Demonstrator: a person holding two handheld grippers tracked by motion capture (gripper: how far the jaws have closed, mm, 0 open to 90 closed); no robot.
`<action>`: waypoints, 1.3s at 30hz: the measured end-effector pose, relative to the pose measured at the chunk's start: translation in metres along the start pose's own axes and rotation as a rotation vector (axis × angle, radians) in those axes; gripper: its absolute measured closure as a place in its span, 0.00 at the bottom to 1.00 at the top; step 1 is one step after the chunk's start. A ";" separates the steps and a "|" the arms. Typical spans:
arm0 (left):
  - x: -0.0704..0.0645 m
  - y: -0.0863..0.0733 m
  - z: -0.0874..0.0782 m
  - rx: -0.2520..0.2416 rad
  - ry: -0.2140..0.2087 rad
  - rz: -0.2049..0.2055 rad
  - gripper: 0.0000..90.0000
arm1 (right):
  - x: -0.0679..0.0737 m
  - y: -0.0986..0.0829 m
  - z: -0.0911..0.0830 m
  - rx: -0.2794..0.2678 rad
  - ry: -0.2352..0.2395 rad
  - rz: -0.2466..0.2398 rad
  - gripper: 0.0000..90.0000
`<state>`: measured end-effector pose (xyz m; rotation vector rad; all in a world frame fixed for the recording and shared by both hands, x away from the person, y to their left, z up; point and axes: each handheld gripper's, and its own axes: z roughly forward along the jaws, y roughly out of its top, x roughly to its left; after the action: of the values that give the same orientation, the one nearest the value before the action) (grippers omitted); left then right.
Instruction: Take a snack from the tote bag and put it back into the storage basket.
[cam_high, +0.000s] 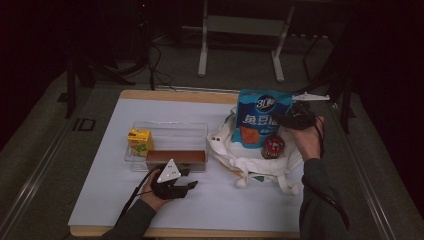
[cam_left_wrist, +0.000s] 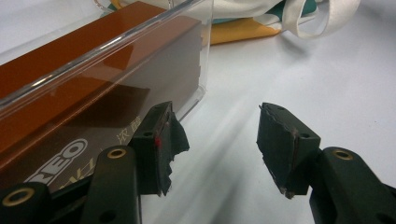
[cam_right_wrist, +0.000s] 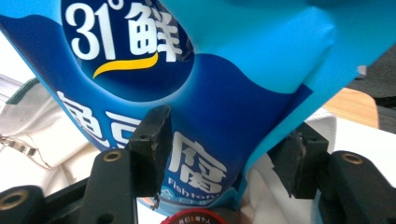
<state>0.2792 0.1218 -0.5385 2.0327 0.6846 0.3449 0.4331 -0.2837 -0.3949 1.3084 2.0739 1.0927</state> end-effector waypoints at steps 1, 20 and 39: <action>0.000 0.000 0.000 0.000 0.000 0.000 0.51 | -0.001 -0.001 0.001 -0.002 0.010 0.008 0.47; -0.001 0.000 0.001 0.006 -0.004 0.011 0.51 | -0.001 0.003 0.026 -0.058 0.169 -0.002 0.43; -0.002 0.001 0.001 0.011 -0.002 0.017 0.50 | 0.027 0.011 0.027 -0.056 0.256 -0.114 0.83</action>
<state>0.2789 0.1197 -0.5387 2.0502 0.6700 0.3491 0.4460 -0.2464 -0.4004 1.0558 2.2508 1.3144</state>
